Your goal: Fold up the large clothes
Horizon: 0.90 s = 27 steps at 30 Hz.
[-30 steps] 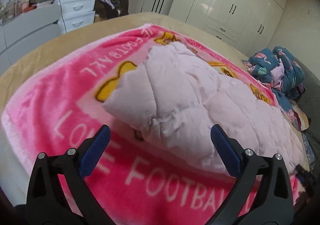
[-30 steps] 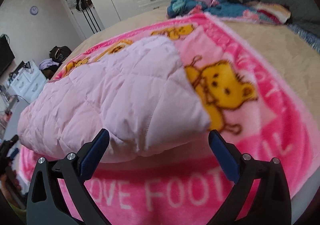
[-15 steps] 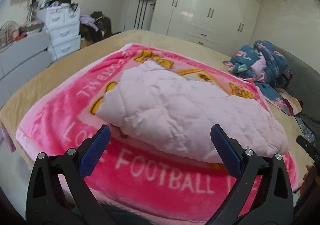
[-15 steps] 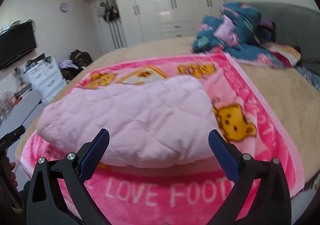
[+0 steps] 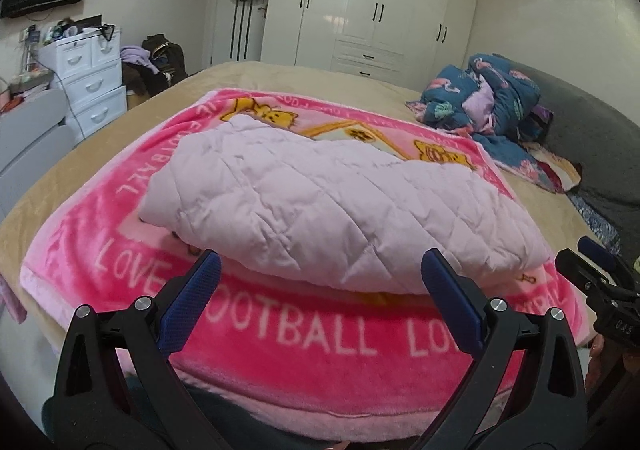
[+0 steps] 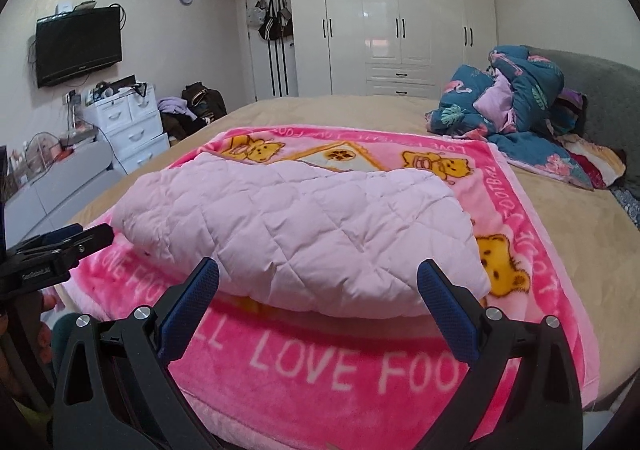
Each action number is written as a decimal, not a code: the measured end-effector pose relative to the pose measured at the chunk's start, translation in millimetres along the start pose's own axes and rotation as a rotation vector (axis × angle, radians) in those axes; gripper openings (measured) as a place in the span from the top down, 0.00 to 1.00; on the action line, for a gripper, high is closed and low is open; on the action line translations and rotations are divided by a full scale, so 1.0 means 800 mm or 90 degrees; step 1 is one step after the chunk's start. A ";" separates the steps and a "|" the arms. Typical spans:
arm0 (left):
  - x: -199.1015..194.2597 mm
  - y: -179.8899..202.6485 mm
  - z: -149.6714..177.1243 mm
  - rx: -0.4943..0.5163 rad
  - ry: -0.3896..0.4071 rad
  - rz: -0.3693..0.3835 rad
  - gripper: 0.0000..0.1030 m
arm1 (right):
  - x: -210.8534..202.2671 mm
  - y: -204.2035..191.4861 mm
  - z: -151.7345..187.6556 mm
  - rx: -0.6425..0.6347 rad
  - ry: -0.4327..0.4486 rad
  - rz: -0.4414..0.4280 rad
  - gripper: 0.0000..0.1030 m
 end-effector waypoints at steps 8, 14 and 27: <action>-0.005 0.009 0.009 0.003 0.004 0.009 0.09 | -0.010 -0.009 0.016 -0.023 -0.004 -0.005 0.04; -0.007 0.012 0.010 0.004 -0.002 0.015 0.09 | 0.005 -0.009 0.033 -0.001 -0.042 -0.010 0.04; -0.005 0.013 0.009 0.013 -0.007 0.011 0.09 | 0.007 -0.012 0.032 -0.001 -0.040 -0.014 0.04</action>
Point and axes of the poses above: each gripper's, at about its wrist camera, not at the fingertips, and x roughly the way its jaws point, y to its right, z to its underside, the point moved 6 cm from there along x, roughly the way its jaws point, and after that the axes turned 12 degrees about y, right-handed, at the moved point
